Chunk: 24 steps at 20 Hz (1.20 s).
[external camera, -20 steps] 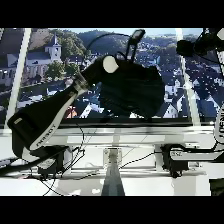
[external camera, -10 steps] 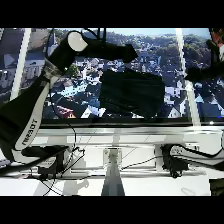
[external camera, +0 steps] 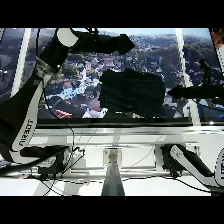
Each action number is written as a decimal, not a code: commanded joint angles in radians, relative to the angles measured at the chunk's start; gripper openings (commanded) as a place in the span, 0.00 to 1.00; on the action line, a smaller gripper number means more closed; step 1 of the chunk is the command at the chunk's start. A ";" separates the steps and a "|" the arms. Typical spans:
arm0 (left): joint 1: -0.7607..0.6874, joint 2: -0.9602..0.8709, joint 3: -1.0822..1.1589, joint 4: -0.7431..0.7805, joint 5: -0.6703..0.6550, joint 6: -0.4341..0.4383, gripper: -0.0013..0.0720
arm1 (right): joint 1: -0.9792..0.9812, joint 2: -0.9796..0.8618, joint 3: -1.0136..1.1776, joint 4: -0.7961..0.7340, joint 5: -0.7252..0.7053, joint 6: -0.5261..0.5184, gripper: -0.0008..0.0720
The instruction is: Fold the clothes and pants, and hang the long-sleeved shirts on hangers.
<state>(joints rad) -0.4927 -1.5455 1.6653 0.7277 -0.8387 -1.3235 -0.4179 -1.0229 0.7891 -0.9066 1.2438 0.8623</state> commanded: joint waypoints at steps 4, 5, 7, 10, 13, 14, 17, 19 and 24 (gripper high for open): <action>0.002 0.000 0.001 -0.003 0.006 0.008 0.97 | 0.211 0.010 -0.074 -0.178 -0.150 0.074 0.95; 0.002 0.000 0.001 -0.003 0.005 0.008 0.97 | 0.228 -0.001 -0.074 -0.187 -0.192 0.098 0.95; 0.002 0.000 0.000 -0.003 0.005 0.008 0.97 | 0.248 -0.036 -0.074 -0.191 -0.327 0.214 0.94; 0.002 0.000 0.000 -0.003 0.005 0.008 0.97 | 0.250 -0.154 -0.018 -0.193 -0.407 0.415 0.94; 0.002 0.000 0.000 -0.003 0.005 0.008 0.97 | 0.249 -0.315 0.140 -0.195 -0.311 0.467 0.94; 0.002 0.000 0.000 -0.003 0.006 0.008 0.97 | 0.249 -0.370 0.209 -0.195 -0.266 0.477 0.94; 0.002 0.000 0.000 -0.003 0.005 0.013 0.97 | 0.217 -0.526 0.391 -0.192 -0.102 0.517 0.94; 0.002 0.000 0.000 -0.003 0.005 0.074 0.97 | 0.166 -0.625 0.476 -0.159 0.050 0.517 0.94; 0.002 0.000 0.000 -0.003 0.009 0.102 0.97 | 0.137 -0.793 0.472 0.010 0.230 0.402 0.94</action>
<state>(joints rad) -0.4908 -1.5455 1.6653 0.7246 -0.8330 -1.2438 -0.2749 -1.7210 1.2453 -0.9916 1.3495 1.3373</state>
